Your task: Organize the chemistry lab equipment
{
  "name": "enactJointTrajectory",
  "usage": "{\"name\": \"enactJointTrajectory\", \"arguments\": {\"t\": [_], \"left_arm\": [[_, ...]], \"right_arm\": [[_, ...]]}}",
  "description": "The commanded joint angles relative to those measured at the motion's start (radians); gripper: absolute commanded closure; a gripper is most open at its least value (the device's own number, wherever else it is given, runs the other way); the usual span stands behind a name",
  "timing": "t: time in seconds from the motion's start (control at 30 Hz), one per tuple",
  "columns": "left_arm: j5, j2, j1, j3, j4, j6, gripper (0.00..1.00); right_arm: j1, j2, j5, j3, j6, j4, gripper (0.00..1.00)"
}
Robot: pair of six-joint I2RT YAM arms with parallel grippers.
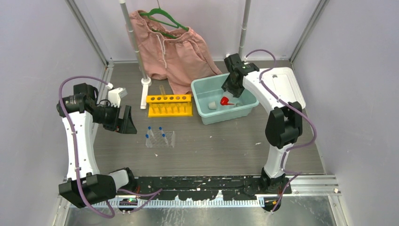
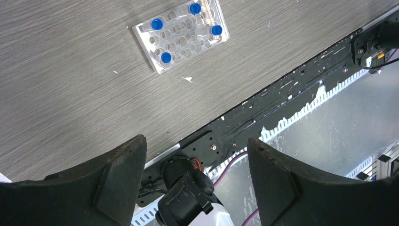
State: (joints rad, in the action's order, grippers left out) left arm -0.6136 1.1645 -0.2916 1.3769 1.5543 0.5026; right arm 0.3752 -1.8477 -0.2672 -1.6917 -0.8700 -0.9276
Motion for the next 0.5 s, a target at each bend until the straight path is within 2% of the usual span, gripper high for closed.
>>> {"name": "enactJointTrajectory", "arguments": {"t": [0.0,0.1,0.33,0.47], "left_arm": [[-0.023,-0.021,-0.001,0.016,0.009,0.008,0.21],[-0.020,-0.023,0.000,0.009,0.006,0.007,0.21],[-0.017,-0.025,0.000,0.014,0.017,0.022,0.18],[-0.021,-0.022,0.000,0.016,0.017,0.023,0.18]], "right_arm": [[0.004,-0.015,0.037,-0.069,-0.032,0.056,0.48],[0.003,-0.042,0.044,-0.074,-0.054,0.063,0.40],[0.003,0.020,-0.008,-0.102,-0.002,0.026,0.10],[-0.026,0.134,-0.076,-0.104,0.052,-0.006,0.08]]}}
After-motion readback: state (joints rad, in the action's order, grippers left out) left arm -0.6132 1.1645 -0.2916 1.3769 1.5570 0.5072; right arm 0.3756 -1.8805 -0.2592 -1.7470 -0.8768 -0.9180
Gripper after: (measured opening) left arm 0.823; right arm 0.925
